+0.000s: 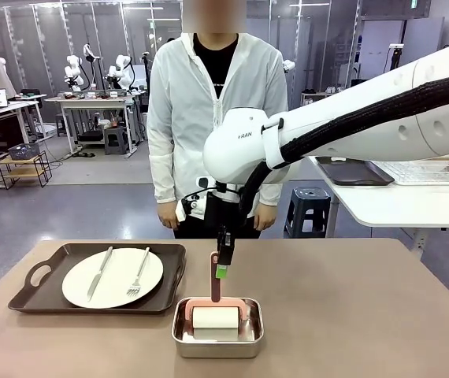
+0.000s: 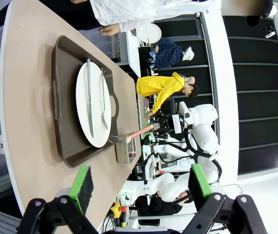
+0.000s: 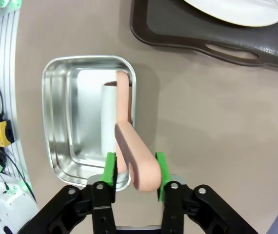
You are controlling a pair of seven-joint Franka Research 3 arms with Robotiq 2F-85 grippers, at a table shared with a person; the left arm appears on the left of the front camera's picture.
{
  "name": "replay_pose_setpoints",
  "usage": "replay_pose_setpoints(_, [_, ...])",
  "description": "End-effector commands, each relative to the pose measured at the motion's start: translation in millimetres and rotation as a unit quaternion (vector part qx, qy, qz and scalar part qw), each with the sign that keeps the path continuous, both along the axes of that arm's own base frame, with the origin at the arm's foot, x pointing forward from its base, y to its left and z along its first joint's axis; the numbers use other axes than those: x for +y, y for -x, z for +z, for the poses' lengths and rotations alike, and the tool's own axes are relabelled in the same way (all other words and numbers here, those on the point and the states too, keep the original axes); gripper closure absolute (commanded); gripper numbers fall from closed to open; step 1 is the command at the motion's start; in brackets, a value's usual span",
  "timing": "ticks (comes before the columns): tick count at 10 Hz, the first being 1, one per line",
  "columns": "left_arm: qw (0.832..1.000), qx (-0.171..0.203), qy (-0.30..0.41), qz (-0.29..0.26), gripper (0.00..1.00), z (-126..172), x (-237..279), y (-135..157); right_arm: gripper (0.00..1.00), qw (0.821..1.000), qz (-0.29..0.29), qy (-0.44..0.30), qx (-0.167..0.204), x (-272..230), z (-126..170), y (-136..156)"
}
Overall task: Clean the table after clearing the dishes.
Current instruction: Place the Lint Roller back on top of the Airtight Container.
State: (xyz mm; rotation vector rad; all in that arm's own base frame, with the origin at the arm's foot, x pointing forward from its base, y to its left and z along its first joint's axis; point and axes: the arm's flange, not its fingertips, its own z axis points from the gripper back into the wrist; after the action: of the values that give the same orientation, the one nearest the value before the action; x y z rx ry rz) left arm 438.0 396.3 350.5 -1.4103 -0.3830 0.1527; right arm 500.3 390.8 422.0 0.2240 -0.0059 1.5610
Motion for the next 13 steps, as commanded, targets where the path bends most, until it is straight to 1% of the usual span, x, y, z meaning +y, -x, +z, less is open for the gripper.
replay_pose_setpoints(1, [1.000,-0.002,-0.002,0.002,0.00,2,2,2,0.19,1.000,0.006,0.005,-0.019,-3,5,1])
replay_pose_setpoints(2, [1.000,-0.002,-0.002,0.002,0.00,2,2,2,0.05,1.000,0.004,0.004,-0.021,-5,9,1])
replay_pose_setpoints(3, [1.000,-0.002,-0.002,0.002,0.00,2,2,2,0.00,1.000,0.004,0.001,-0.023,-5,12,0])
replay_pose_setpoints(9, [1.000,-0.002,-0.002,0.002,0.00,2,2,2,0.00,1.000,-0.002,-0.001,-0.029,-8,20,-6])
replay_pose_setpoints(10, [1.000,-0.002,-0.002,0.002,0.00,2,2,2,0.00,1.000,-0.002,-0.003,-0.020,-4,17,-7])
replay_pose_setpoints(13, [1.000,-0.002,-0.002,0.002,0.00,2,2,2,0.00,1.000,-0.002,-0.003,-0.020,-4,17,-7])
